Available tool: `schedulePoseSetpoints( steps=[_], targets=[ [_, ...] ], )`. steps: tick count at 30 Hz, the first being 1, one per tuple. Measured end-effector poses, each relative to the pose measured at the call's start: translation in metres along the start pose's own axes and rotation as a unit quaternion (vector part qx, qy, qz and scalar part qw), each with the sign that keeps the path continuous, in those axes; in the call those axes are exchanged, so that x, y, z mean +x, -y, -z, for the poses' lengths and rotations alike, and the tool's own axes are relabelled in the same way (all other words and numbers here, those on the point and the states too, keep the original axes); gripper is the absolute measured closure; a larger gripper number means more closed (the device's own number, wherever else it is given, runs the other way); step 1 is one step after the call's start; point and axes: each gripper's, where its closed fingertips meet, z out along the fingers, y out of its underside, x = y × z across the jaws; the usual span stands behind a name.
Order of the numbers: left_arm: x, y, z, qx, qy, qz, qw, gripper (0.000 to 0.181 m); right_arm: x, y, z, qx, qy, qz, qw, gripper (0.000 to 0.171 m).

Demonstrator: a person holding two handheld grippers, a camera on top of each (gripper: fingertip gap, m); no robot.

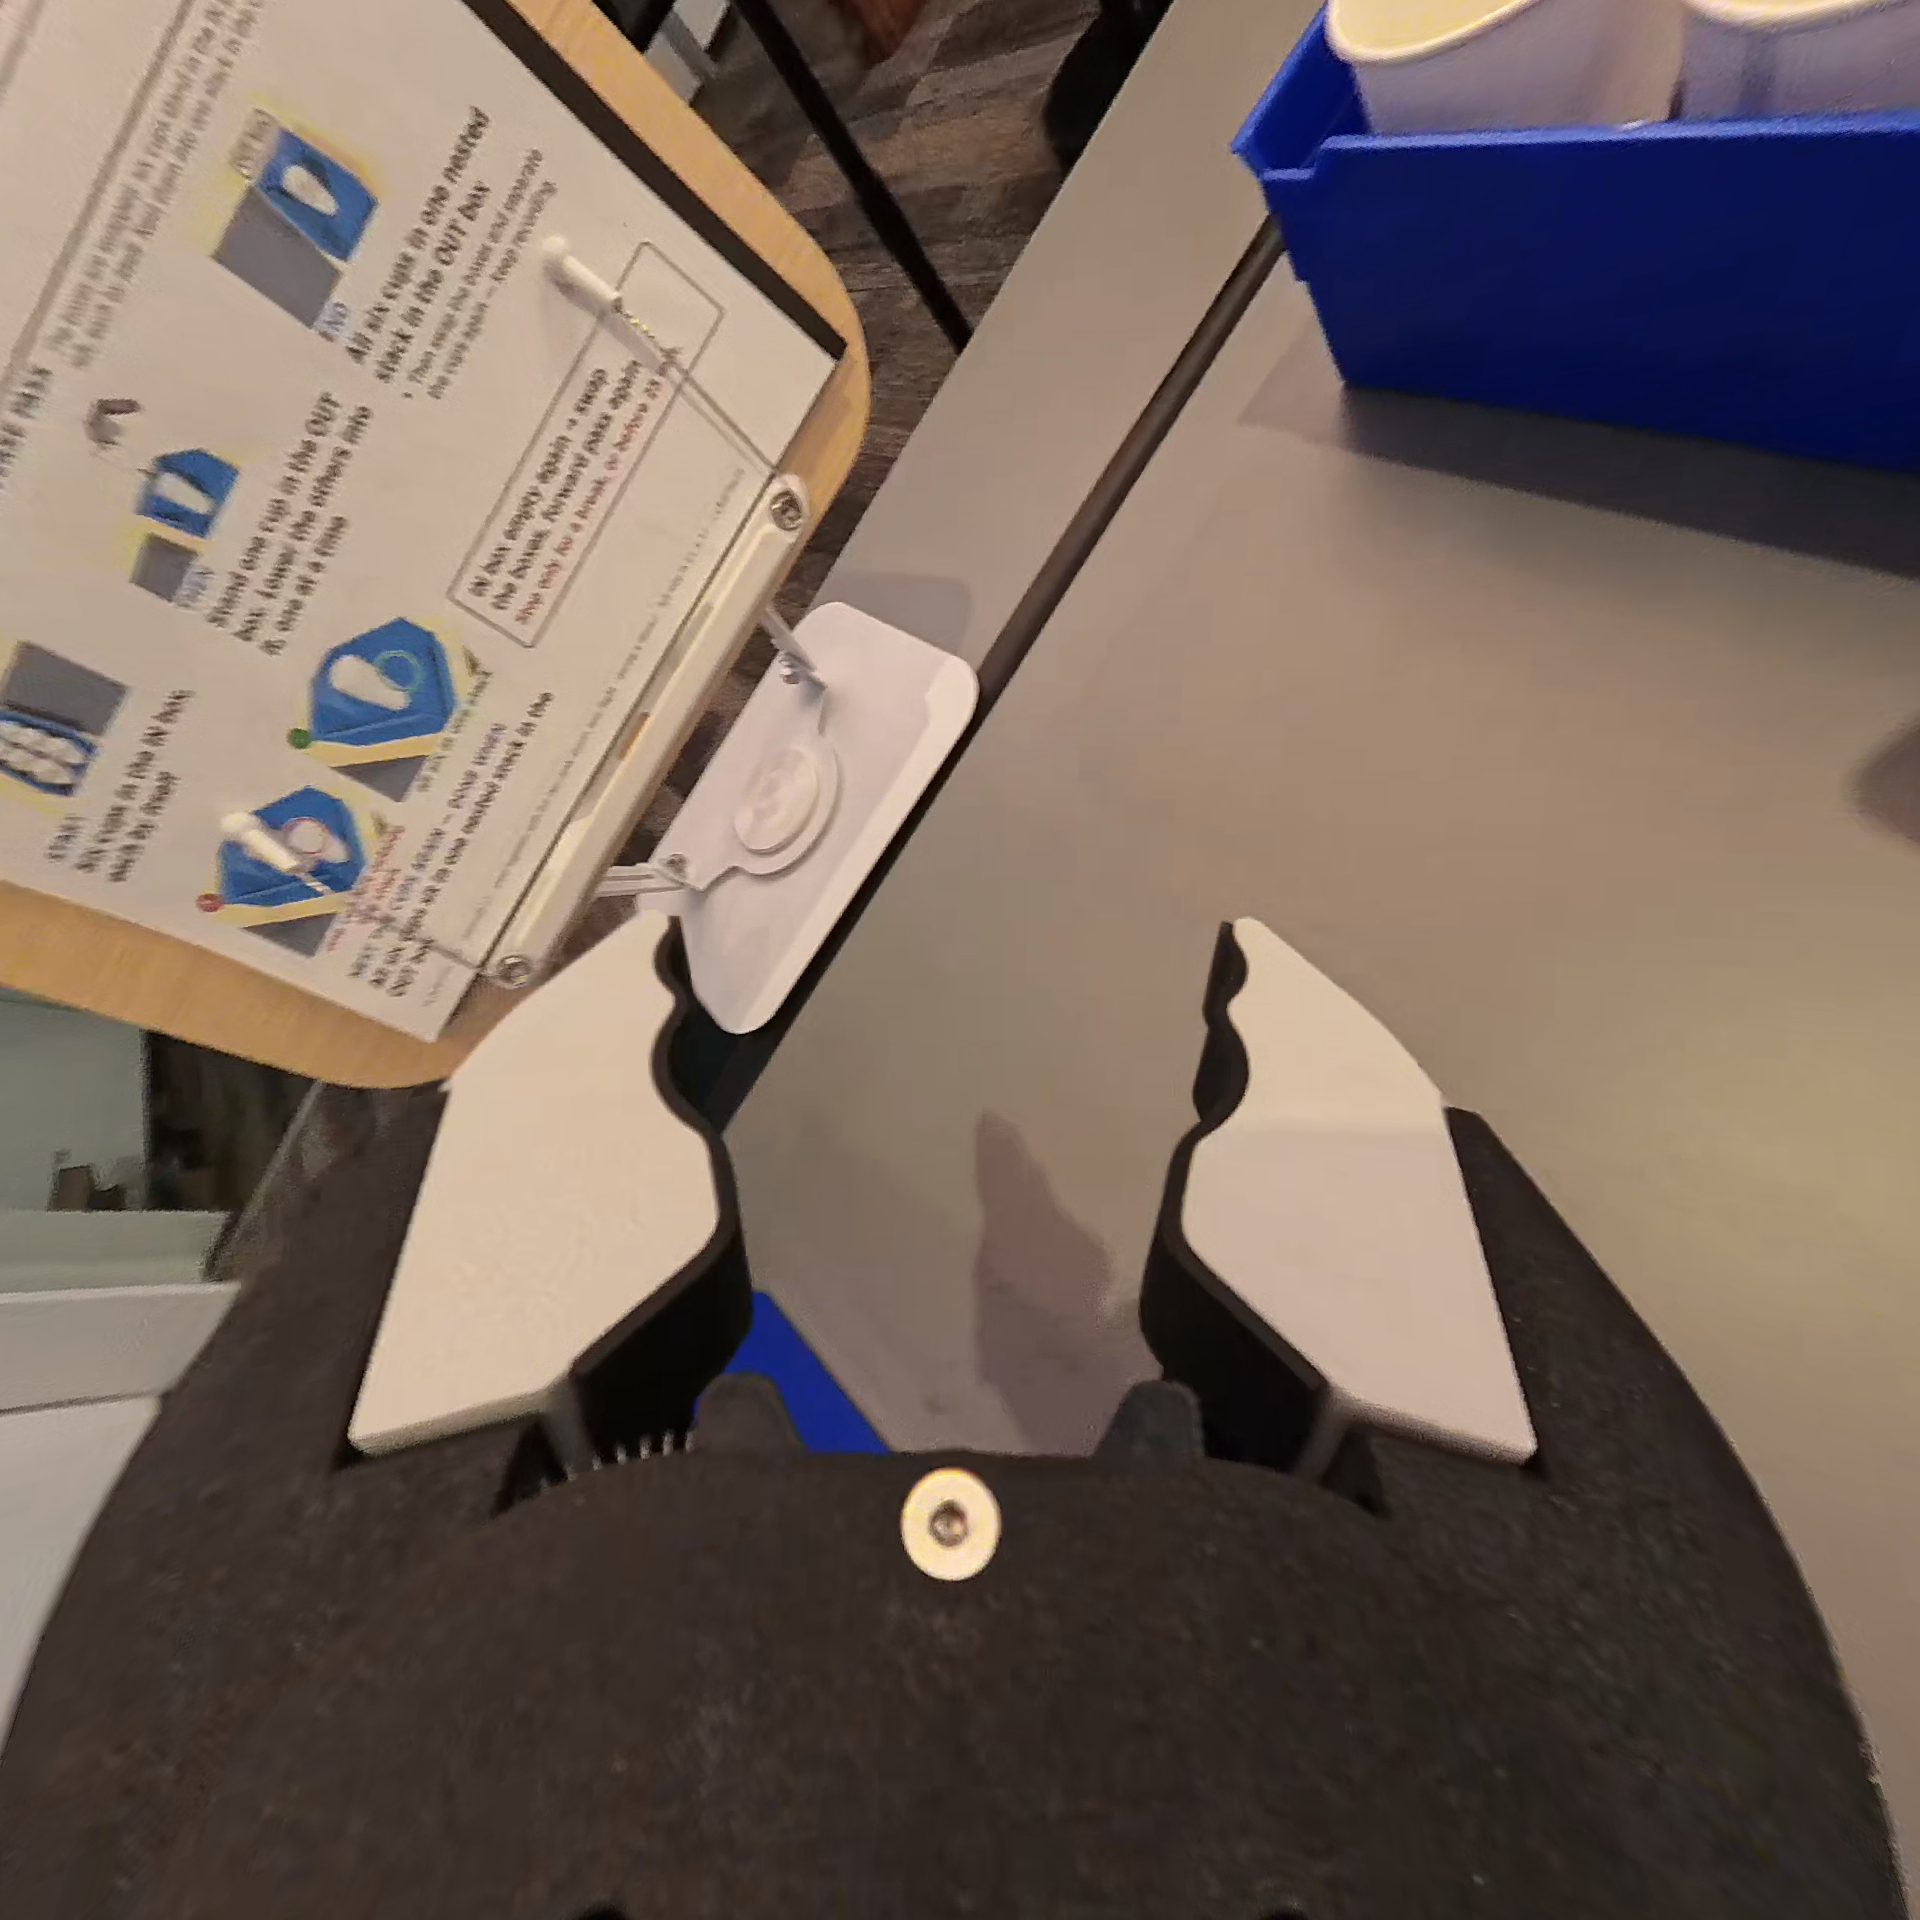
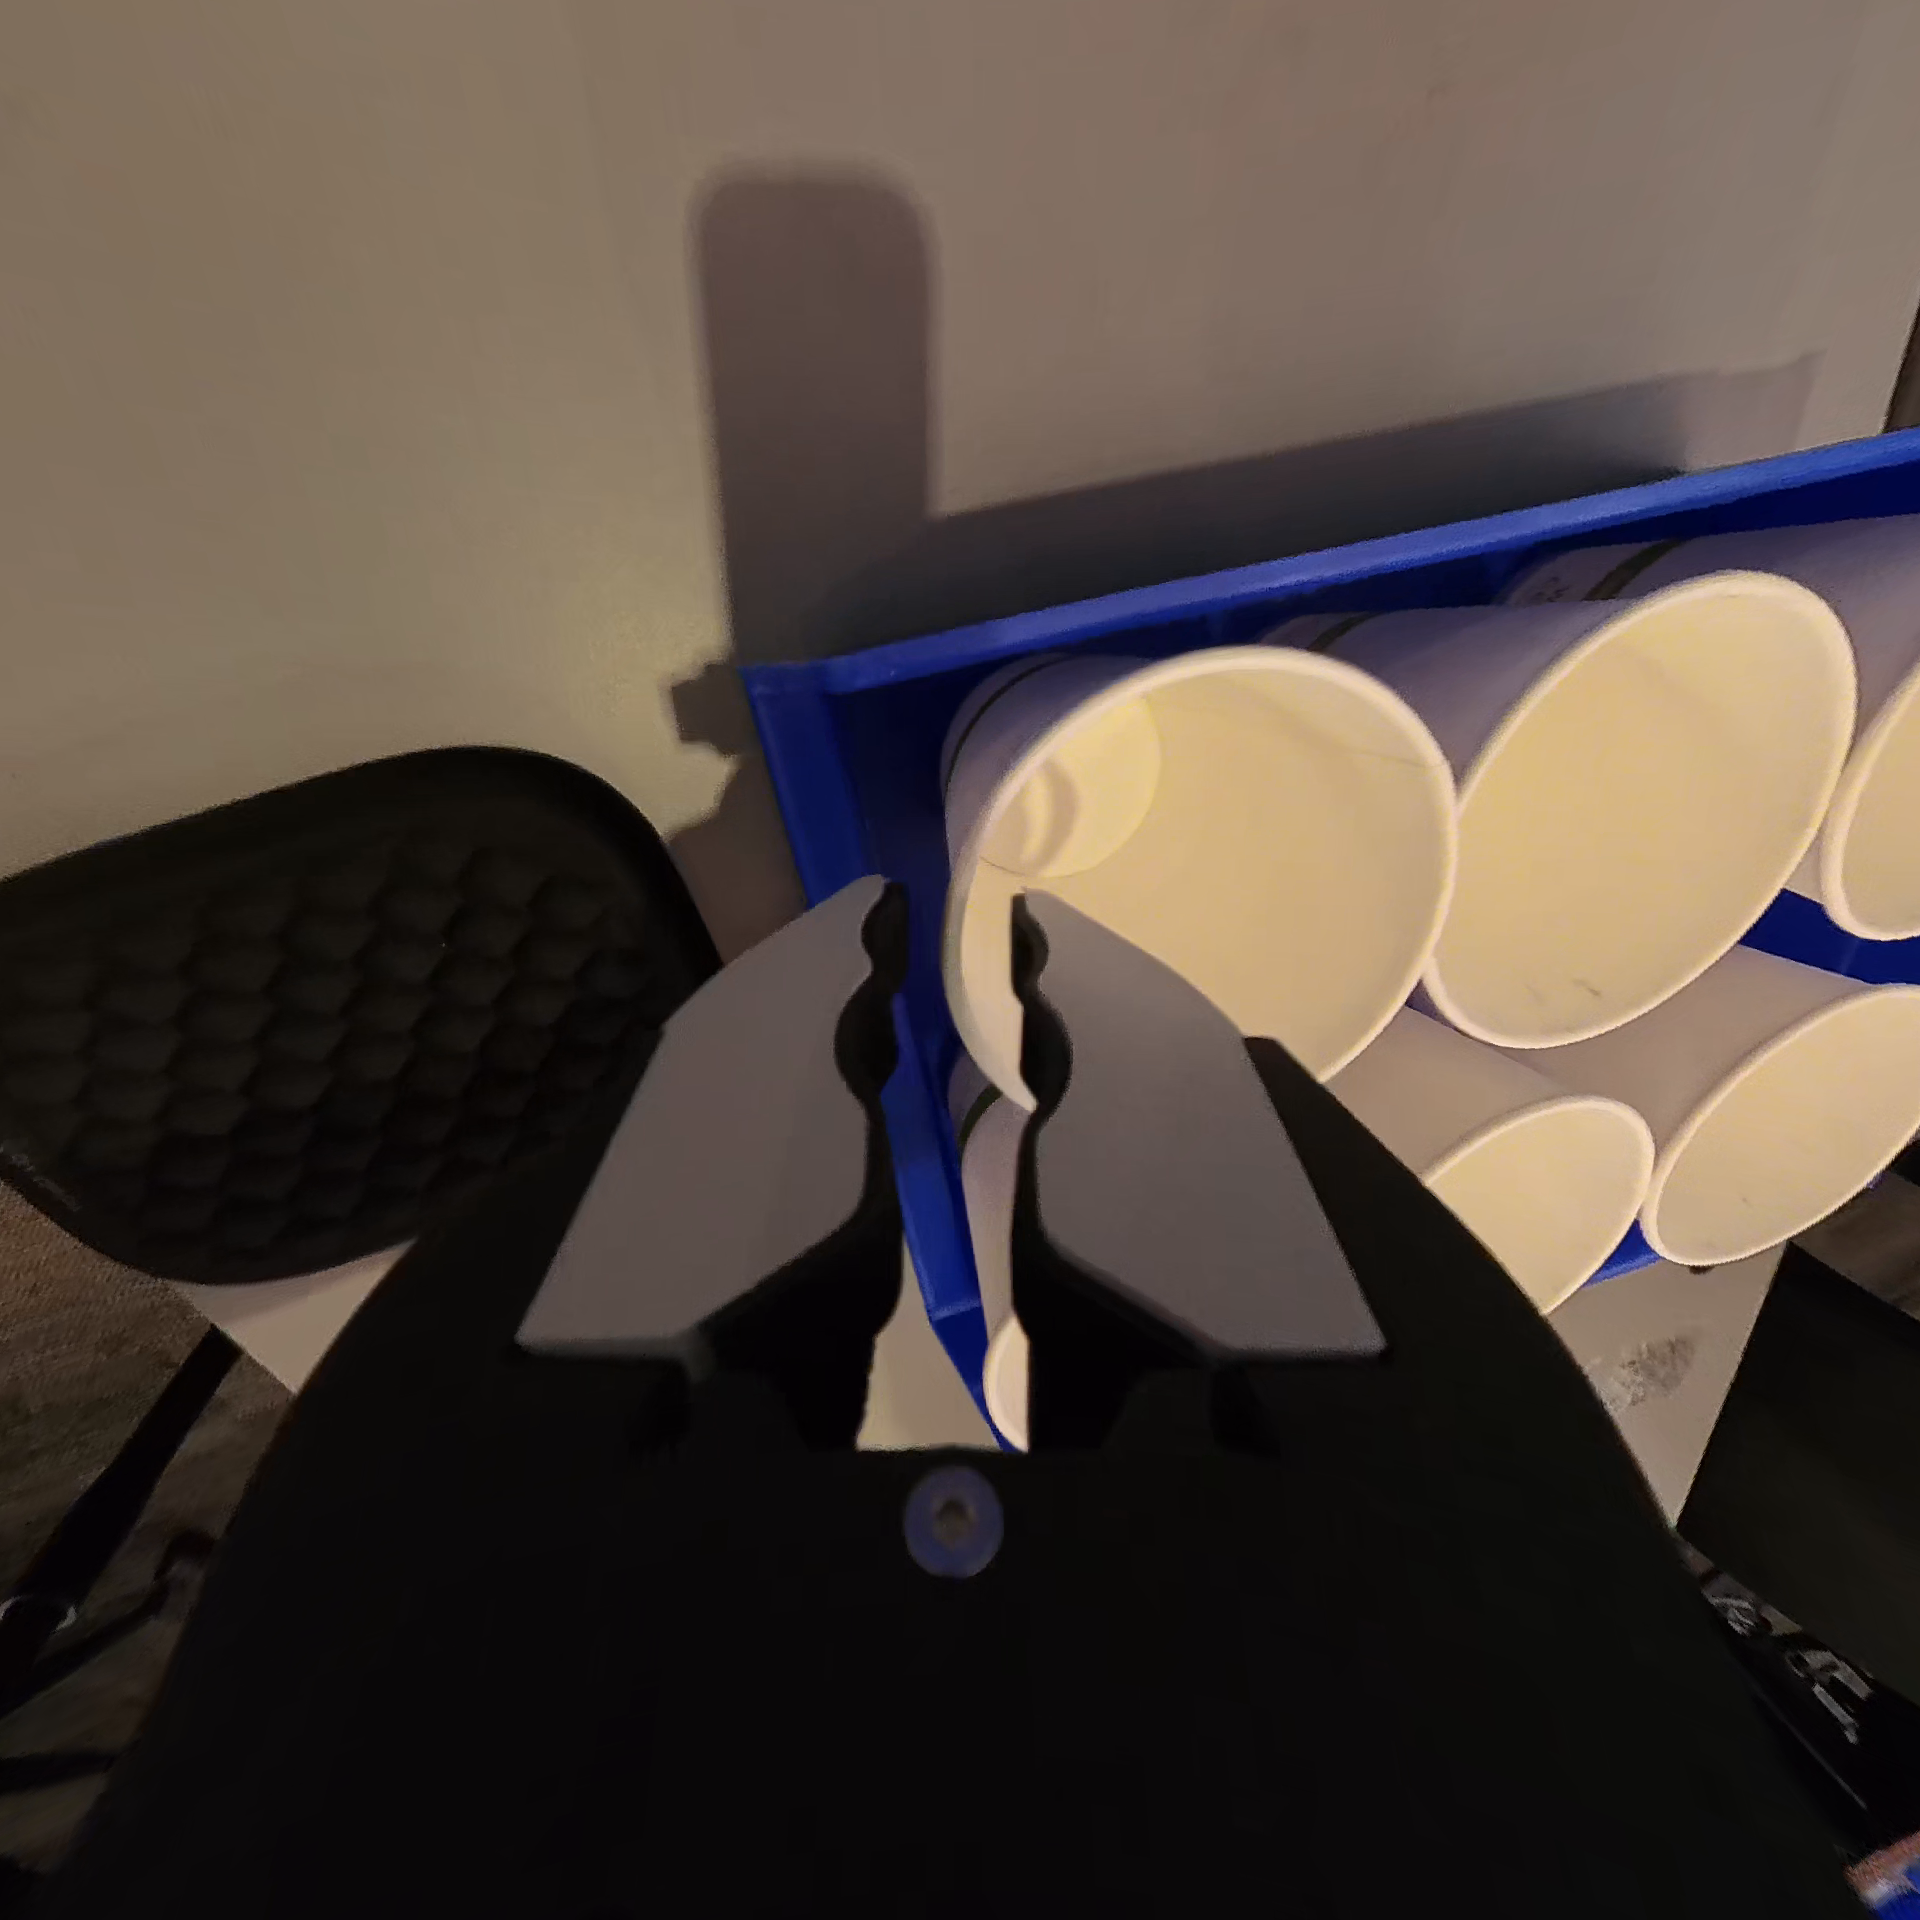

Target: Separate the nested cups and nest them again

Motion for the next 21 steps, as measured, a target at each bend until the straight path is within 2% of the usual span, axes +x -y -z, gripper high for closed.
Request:
schedulePoseSetpoints(
  steps=[3, 6, 9, 12, 14, 17, 21],
  targets=[
    [0.004, 0.005, 0.003, 0.019, -0.027, 0.019, 0.999, 0.087, 0.001, 0.006, 0.014, 0.039, -0.023, -0.022, 0.999, 0.143],
    [0.006, 0.018, 0.017, 0.067, -0.082, 0.069, 0.992, 0.087, 0.005, 0.009, 0.05, 0.114, -0.078, -0.055, 0.989, 0.137],
    [0.003, 0.041, 0.052, 0.155, -0.169, 0.15, 0.962, 0.086, 0.014, 0.001, 0.107, 0.225, -0.151, -0.109, 0.956, 0.138],
    [-0.023, 0.057, 0.096, 0.245, -0.215, 0.219, 0.92, 0.086, 0.038, -0.046, 0.145, 0.289, -0.195, -0.229, 0.909, 0.139],
    [-0.046, 0.056, 0.123, 0.277, -0.23, 0.247, 0.9, 0.085, 0.056, -0.094, 0.136, 0.258, -0.183, -0.331, 0.889, 0.133],
    [-0.088, 0.031, 0.149, 0.278, -0.199, 0.281, 0.897, 0.088, 0.073, -0.152, 0.094, 0.179, -0.127, -0.455, 0.863, 0.139],
    [-0.14, -0.039, 0.167, 0.226, -0.103, 0.302, 0.92, 0.091, 0.079, -0.166, 0.039, 0.166, -0.013, -0.515, 0.841, 0.142]
  ],
)
